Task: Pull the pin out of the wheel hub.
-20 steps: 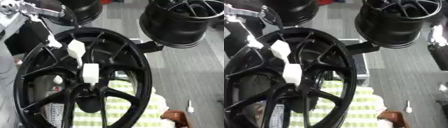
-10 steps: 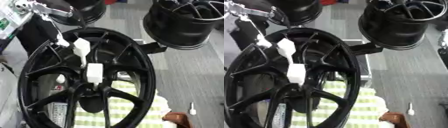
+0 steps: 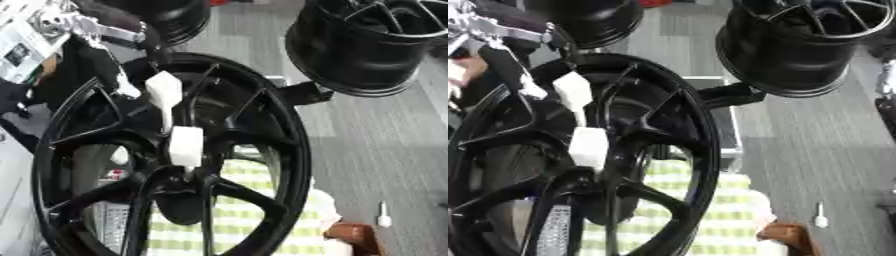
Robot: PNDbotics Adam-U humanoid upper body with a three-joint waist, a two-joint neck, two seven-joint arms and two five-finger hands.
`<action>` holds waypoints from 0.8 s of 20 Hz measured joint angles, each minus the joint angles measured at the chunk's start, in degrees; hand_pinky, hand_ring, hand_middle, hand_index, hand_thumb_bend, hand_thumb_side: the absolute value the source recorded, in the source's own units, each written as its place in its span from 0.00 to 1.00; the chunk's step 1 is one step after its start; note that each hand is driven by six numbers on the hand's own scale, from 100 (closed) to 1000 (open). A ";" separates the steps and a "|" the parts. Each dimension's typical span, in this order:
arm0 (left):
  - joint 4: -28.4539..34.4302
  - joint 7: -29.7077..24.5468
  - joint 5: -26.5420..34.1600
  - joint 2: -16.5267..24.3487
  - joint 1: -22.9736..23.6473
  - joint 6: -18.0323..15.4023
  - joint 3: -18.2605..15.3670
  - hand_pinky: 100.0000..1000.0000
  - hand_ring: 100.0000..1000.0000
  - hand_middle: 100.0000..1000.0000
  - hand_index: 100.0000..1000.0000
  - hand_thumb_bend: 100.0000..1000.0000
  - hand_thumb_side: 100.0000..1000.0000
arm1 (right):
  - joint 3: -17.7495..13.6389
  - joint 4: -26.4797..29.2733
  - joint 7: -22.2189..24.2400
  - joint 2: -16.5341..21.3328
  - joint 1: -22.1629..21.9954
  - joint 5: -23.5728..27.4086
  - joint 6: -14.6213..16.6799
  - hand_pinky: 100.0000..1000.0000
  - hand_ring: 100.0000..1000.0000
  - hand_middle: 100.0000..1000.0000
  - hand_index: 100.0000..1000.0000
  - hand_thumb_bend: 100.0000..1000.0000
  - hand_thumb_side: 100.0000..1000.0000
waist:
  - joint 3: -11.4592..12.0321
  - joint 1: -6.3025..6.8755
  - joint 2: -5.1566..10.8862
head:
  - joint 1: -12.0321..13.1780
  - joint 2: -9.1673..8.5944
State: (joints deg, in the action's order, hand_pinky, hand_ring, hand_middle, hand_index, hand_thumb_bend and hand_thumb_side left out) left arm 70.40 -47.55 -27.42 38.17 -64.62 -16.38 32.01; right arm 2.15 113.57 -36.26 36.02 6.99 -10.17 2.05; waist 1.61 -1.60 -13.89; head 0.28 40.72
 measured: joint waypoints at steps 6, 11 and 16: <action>-0.10 0.52 1.71 -0.01 0.00 -0.52 0.67 0.81 0.78 0.76 0.84 0.39 0.36 | 0.01 0.00 -0.16 -0.03 -0.04 0.00 -0.53 0.71 0.77 0.75 0.79 0.00 0.61 | 0.01 -0.19 0.00 | 0.00 0.00; 0.79 0.50 3.97 -0.01 -0.02 -0.50 1.14 0.81 0.78 0.77 0.84 0.38 0.35 | 0.02 0.00 -0.32 -0.40 -0.46 0.00 -0.80 0.71 0.77 0.75 0.79 0.00 0.61 | 0.00 -0.15 0.03 | 0.00 0.01; 1.50 0.47 5.27 -0.01 -0.02 -0.47 2.16 0.81 0.78 0.77 0.83 0.39 0.35 | 0.03 0.00 -0.39 -0.46 -0.46 0.00 -0.88 0.71 0.77 0.75 0.79 0.00 0.61 | -0.02 -0.08 0.07 | -0.01 0.01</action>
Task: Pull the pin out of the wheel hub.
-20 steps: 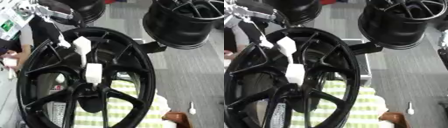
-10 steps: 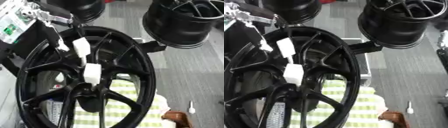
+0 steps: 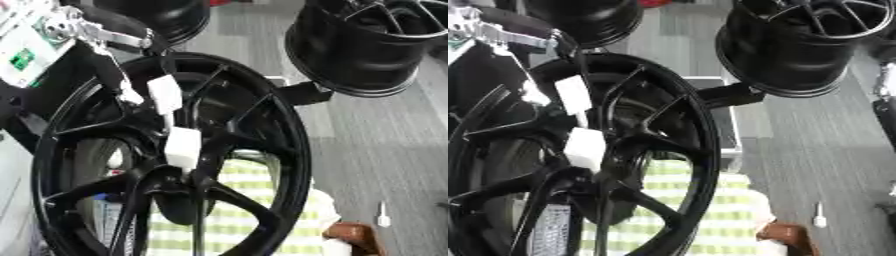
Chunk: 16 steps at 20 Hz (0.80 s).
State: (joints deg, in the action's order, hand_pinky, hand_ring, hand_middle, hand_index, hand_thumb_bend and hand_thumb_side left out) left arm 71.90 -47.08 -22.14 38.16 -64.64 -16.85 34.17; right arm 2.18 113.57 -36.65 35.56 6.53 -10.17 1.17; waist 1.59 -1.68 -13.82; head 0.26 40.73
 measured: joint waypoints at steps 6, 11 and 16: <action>1.61 -0.13 0.98 0.00 -0.03 0.13 1.68 0.80 0.78 0.76 0.86 0.49 0.66 | 0.03 0.00 -0.04 -0.03 -0.01 0.00 -0.05 0.71 0.77 0.75 0.79 0.00 0.61 | 0.12 -0.01 0.20 | -0.21 0.42; 2.04 -0.66 0.42 0.00 -0.30 0.66 2.00 0.79 0.77 0.76 0.85 0.52 0.66 | 0.17 0.00 -0.04 -0.16 -0.07 0.00 -0.06 0.71 0.77 0.74 0.79 0.00 0.61 | 0.15 -0.01 0.43 | -0.46 0.58; 2.19 -0.52 -0.28 0.00 -0.32 0.52 2.04 0.78 0.77 0.75 0.84 0.47 0.59 | 0.18 0.00 -0.14 -0.51 -0.30 0.00 -0.12 0.71 0.77 0.74 0.79 0.00 0.61 | 0.01 0.03 0.46 | -0.47 0.58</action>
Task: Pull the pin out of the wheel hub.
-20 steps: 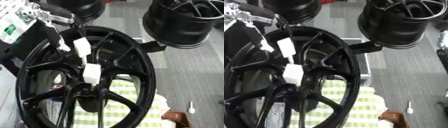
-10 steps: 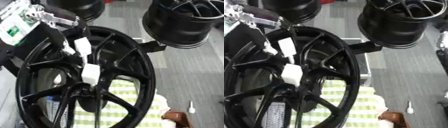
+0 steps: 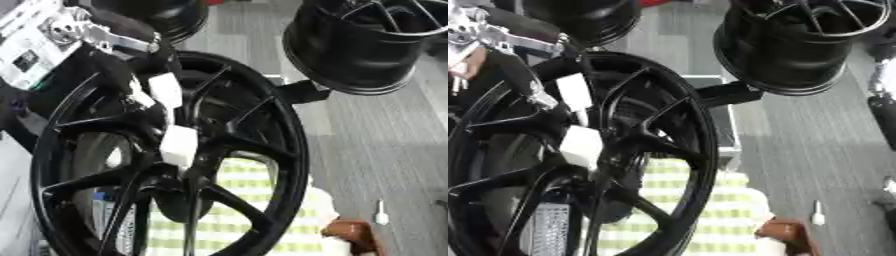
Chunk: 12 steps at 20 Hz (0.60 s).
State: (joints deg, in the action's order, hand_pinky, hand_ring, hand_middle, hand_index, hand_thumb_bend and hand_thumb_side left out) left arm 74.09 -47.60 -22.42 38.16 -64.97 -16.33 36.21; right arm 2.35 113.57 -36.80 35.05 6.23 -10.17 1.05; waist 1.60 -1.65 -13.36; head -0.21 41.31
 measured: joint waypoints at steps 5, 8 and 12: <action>-0.03 0.27 -0.65 0.00 0.00 -0.27 0.29 0.77 0.77 0.76 0.87 0.40 0.54 | 0.00 0.00 -0.06 -0.02 -0.05 0.00 -0.03 0.70 0.77 0.74 0.79 0.00 0.61 | -0.08 0.14 0.05 | -0.03 0.00; -0.35 0.28 -1.63 0.00 -0.01 -0.28 0.29 0.76 0.76 0.74 0.88 0.44 0.60 | 0.00 0.00 -0.07 -0.04 -0.20 0.00 -0.03 0.70 0.77 0.74 0.79 0.00 0.61 | -0.10 0.14 0.06 | -0.05 0.00; -0.32 -0.01 -3.33 -0.01 -0.23 0.01 -0.15 0.73 0.73 0.65 0.83 0.54 0.73 | 0.00 0.00 -0.07 -0.14 -0.25 0.00 -0.03 0.70 0.77 0.74 0.79 0.00 0.61 | -0.10 0.14 0.07 | -0.05 0.00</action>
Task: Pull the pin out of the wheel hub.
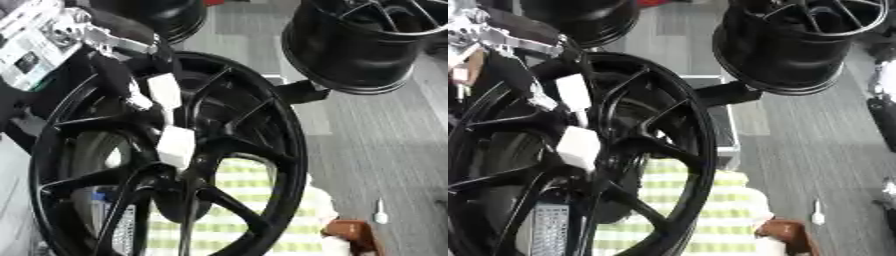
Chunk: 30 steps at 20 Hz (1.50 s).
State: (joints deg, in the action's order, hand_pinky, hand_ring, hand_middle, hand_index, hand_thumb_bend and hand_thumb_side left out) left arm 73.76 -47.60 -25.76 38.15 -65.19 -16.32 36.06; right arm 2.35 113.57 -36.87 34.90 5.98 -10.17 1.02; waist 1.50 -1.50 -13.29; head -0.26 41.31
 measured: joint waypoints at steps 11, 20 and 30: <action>0.71 -2.84 -4.98 -0.01 -0.46 2.84 -1.19 0.71 0.72 0.60 0.81 0.60 0.82 | -0.03 0.00 -0.36 -0.41 -0.54 0.00 -0.34 0.70 0.77 0.74 0.78 0.00 0.61 | 0.35 0.03 0.23 | -0.02 0.45; 0.09 -3.71 -5.51 -0.50 -0.46 4.40 -1.14 0.68 0.70 0.57 0.82 0.61 0.81 | -0.09 0.00 -0.84 -0.66 -0.58 0.00 -0.68 0.70 0.77 0.74 0.78 0.00 0.62 | 0.31 0.08 0.25 | 0.02 0.53; -0.40 -4.33 -7.56 -1.46 -0.44 7.02 -1.34 0.65 0.65 0.51 0.78 0.61 0.80 | -0.21 0.00 -1.23 -0.85 -0.93 0.00 -0.84 0.70 0.76 0.73 0.78 0.00 0.62 | 0.14 0.36 0.26 | 0.08 0.81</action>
State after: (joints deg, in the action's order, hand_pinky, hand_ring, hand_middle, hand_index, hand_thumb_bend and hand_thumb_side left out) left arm 73.36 -51.94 -33.31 36.69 -65.63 -9.30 34.72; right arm 2.15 113.57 -38.10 34.05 5.05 -10.17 0.18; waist 1.65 -1.15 -13.03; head -0.18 42.12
